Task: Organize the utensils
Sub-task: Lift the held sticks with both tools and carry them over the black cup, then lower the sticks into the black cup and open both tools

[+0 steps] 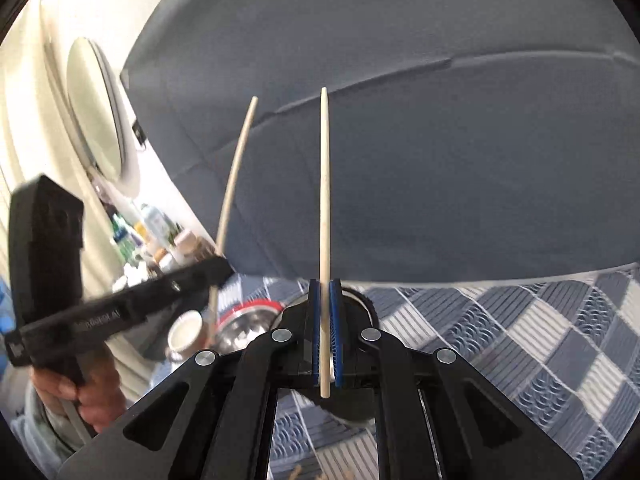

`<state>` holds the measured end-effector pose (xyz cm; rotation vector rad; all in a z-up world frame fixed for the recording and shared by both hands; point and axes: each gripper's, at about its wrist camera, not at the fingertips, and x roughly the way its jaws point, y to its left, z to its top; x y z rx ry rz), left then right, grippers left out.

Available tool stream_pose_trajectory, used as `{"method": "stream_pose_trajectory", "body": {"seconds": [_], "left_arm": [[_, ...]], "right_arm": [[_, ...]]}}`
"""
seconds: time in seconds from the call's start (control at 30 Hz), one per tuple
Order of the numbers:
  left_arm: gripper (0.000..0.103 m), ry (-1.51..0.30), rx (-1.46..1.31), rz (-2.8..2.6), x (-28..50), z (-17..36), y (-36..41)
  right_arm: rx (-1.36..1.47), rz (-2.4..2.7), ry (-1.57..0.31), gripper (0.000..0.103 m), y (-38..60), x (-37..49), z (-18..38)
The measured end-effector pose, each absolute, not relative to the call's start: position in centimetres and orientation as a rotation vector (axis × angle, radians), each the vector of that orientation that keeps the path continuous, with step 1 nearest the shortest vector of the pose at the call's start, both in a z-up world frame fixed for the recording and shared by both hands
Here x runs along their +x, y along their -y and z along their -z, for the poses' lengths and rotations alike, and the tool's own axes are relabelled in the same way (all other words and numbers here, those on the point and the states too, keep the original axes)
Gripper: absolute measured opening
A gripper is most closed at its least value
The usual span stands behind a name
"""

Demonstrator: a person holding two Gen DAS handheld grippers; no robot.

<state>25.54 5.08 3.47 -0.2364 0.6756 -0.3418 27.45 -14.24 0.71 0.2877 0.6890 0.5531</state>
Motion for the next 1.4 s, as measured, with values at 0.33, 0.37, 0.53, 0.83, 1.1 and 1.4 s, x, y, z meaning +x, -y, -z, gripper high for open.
{"method": "stream_pose_trajectory", "body": {"seconds": [0.33,0.37,0.53,0.83,1.1,1.4], "left_arm": [[0.005,-0.613,-0.306,0.352,27.2,0.0,-6.2],[0.005,-0.613,-0.305,0.346,27.2,0.3,-6.3],[0.005,-0.642,-0.291,0.324,27.6,2.6,-6.1],[0.005,-0.641,-0.302,0.314,27.7,4.6,-5.9],[0.005,-0.608,-0.283,0.303,26.4,5.6,-5.1],[0.036,-0.587,-0.255,0.261,24.6,4.0,-6.2]], "right_arm": [[0.272,-0.561,-0.609,0.005,11.3,30.0,2.1],[0.271,-0.560,-0.610,0.005,11.2,30.3,2.4],[0.278,-0.552,-0.632,0.005,10.5,30.6,4.6],[0.220,-0.515,-0.629,0.005,10.6,29.2,6.8],[0.091,-0.496,-0.626,0.008,9.5,28.1,6.4],[0.041,-0.468,-0.624,0.009,10.1,26.4,5.6]]}}
